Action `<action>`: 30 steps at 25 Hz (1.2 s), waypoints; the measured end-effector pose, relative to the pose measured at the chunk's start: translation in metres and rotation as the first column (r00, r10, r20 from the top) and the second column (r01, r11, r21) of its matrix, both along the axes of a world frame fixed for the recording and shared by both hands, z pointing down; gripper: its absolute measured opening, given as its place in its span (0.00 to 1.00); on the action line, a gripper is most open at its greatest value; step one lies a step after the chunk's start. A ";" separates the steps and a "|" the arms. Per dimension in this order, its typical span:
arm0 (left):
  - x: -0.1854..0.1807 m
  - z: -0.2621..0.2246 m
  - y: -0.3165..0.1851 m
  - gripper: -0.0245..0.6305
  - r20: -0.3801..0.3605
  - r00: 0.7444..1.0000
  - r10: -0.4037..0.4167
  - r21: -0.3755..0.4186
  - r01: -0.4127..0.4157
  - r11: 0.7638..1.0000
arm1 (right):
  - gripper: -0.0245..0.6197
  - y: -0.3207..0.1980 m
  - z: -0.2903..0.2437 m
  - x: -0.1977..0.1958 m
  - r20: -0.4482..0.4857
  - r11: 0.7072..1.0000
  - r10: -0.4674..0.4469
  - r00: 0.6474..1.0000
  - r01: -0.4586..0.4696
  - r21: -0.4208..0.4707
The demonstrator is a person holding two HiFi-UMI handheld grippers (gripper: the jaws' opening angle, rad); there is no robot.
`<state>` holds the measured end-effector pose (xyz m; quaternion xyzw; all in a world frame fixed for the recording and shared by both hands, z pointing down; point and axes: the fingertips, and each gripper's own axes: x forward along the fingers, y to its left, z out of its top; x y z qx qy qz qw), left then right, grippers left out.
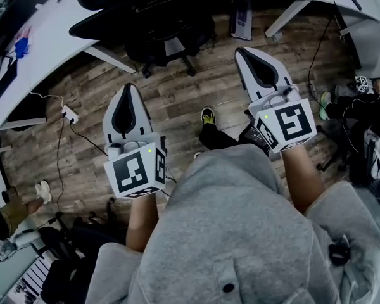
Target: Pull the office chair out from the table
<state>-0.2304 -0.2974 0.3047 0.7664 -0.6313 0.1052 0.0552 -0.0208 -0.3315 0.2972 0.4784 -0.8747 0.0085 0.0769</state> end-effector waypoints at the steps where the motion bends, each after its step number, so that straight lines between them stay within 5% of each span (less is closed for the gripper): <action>1: 0.001 -0.001 -0.006 0.05 0.002 1.000 -0.002 0.000 0.002 1.000 | 0.08 -0.007 -0.001 0.003 0.006 1.000 0.001 1.000 -0.001 -0.003; 21: 0.028 -0.020 -0.069 0.05 0.068 0.995 -0.067 0.034 0.065 0.997 | 0.08 -0.096 -0.036 0.031 -0.010 0.990 -0.083 0.996 0.084 0.110; 30: 0.013 -0.026 -0.087 0.05 0.106 0.986 -0.128 0.049 0.124 0.991 | 0.08 -0.119 -0.040 0.021 -0.001 0.982 -0.127 0.992 0.126 0.140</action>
